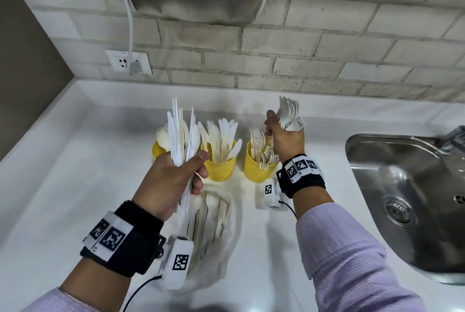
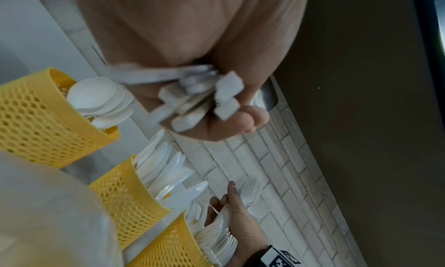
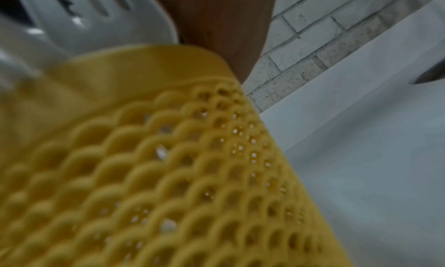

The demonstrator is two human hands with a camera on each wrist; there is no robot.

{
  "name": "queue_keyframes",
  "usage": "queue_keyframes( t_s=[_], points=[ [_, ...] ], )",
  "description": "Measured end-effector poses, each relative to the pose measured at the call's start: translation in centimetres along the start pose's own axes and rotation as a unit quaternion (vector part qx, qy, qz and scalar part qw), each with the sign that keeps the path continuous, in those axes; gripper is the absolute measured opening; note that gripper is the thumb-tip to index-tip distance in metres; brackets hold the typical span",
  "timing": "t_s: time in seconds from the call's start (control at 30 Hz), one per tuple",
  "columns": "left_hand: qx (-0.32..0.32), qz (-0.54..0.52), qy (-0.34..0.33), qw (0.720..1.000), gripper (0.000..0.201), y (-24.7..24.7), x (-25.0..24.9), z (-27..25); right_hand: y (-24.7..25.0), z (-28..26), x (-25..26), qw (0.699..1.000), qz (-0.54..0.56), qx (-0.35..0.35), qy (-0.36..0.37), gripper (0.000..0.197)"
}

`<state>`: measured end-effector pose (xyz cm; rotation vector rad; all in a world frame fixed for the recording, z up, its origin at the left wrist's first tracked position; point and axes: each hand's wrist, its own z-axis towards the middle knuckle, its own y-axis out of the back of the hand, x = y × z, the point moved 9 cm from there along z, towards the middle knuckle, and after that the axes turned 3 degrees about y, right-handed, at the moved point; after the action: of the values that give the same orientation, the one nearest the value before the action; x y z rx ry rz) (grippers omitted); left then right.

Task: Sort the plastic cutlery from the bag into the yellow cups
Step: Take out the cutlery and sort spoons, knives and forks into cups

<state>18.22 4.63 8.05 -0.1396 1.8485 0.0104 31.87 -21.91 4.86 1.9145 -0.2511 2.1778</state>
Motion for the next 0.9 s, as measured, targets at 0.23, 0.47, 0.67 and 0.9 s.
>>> queue_keyframes(
  t_s=[0.23, 0.47, 0.67, 0.9],
  points=[
    [0.009, 0.011, -0.005, 1.0, 0.016, 1.0, 0.2, 0.0, 0.6, -0.4, -1.8, 0.999, -0.035, -0.004, -0.029, 0.026],
    [0.01, 0.02, -0.005, 1.0, 0.015, 2.3, 0.4, -0.1, 0.1, -2.3, -3.6, 0.996, 0.046, 0.039, -0.058, 0.02],
    [0.025, 0.02, -0.008, 0.999, 0.014, 2.3, 0.8, -0.1, -0.3, -2.9, -2.7, 0.997, 0.025, 0.069, -0.039, 0.052],
    [0.06, 0.027, -0.04, 0.997, 0.015, 1.1, 0.2, -0.2, -1.3, -3.2, 3.7, 0.916, -0.365, 0.065, 0.153, 0.072]
  ],
)
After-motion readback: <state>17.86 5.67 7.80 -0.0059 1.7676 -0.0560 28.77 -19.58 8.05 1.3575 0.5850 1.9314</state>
